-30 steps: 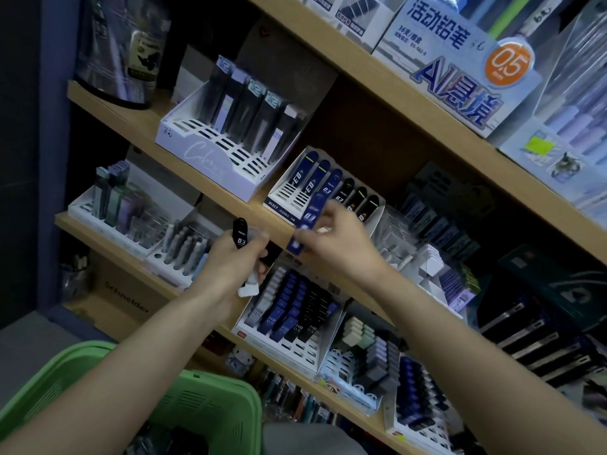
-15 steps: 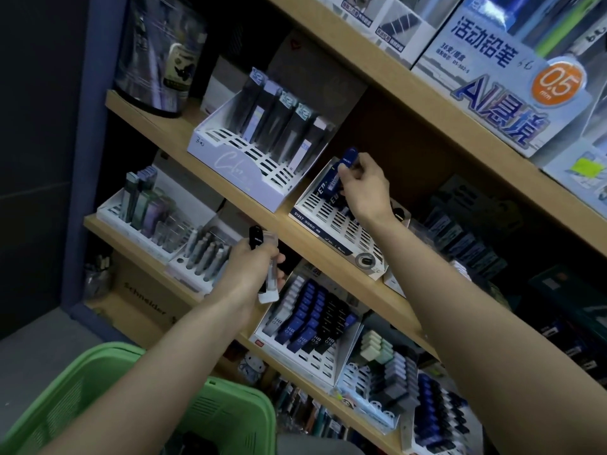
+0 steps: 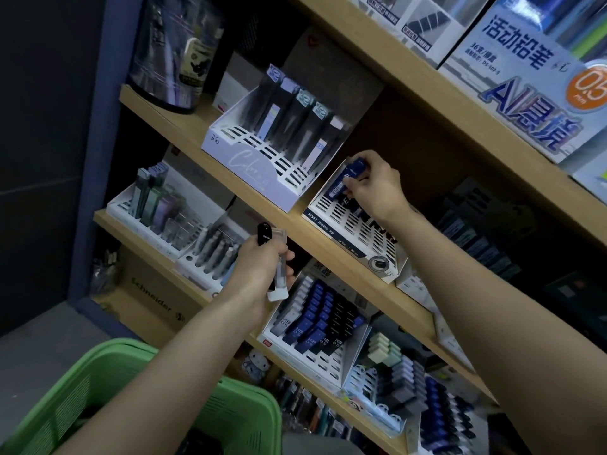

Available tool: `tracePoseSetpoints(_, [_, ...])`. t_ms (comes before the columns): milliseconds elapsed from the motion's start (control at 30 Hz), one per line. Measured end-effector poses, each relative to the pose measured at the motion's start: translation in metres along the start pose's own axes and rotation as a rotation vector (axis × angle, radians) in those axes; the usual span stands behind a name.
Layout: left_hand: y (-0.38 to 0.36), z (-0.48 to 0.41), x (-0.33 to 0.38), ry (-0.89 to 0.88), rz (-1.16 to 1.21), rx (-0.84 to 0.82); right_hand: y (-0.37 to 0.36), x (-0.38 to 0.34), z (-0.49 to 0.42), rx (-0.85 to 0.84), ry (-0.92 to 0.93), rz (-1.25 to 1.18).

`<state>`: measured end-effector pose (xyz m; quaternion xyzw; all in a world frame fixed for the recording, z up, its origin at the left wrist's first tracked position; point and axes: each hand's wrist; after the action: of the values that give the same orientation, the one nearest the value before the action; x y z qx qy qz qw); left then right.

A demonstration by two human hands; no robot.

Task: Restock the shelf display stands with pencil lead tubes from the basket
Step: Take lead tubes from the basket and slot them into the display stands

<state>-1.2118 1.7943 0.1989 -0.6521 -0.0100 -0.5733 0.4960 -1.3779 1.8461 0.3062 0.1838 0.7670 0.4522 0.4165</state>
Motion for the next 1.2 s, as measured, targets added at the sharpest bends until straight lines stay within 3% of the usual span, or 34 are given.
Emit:
tracePoseSetpoints(133, [0.001, 0.001, -0.001, 0.009, -0.004, -0.002, -0.002, -0.002, -0.003, -0.075, -0.010, 0.061])
tracePoseSetpoints(367, [0.001, 0.001, -0.002, 0.023, -0.008, -0.003, -0.004, 0.000, -0.002, 0.133, 0.060, 0.045])
tracePoseSetpoints(600, [0.000, 0.000, -0.004, 0.031, -0.027, -0.002, -0.012, 0.004, 0.006, 0.169, 0.061, 0.002])
tracePoseSetpoints(733, [-0.001, 0.000, 0.000, 0.031, -0.012, 0.003, -0.013, 0.004, 0.009, 0.223, 0.130, 0.094])
tracePoseSetpoints(1000, [0.002, 0.004, 0.006, 0.051, 0.086, -0.016, -0.014, -0.005, 0.026, 0.305, 0.097, 0.165])
tracePoseSetpoints(1100, [0.000, 0.005, 0.007, 0.041, 0.074, -0.022, -0.018, -0.014, 0.050, 0.222, 0.186, 0.121])
tracePoseSetpoints(1200, [0.000, 0.005, 0.006, -0.004, 0.004, -0.069, -0.026, -0.017, 0.073, -0.070, 0.130, 0.109])
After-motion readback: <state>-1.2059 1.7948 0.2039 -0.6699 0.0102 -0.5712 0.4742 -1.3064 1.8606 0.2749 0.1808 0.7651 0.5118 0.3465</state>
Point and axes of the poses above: each hand's wrist, its own z-axis away from the middle knuckle, its own y-axis out of the back of the hand, x = y × z, and after that the axes turned 12 degrees about -y, right-handed
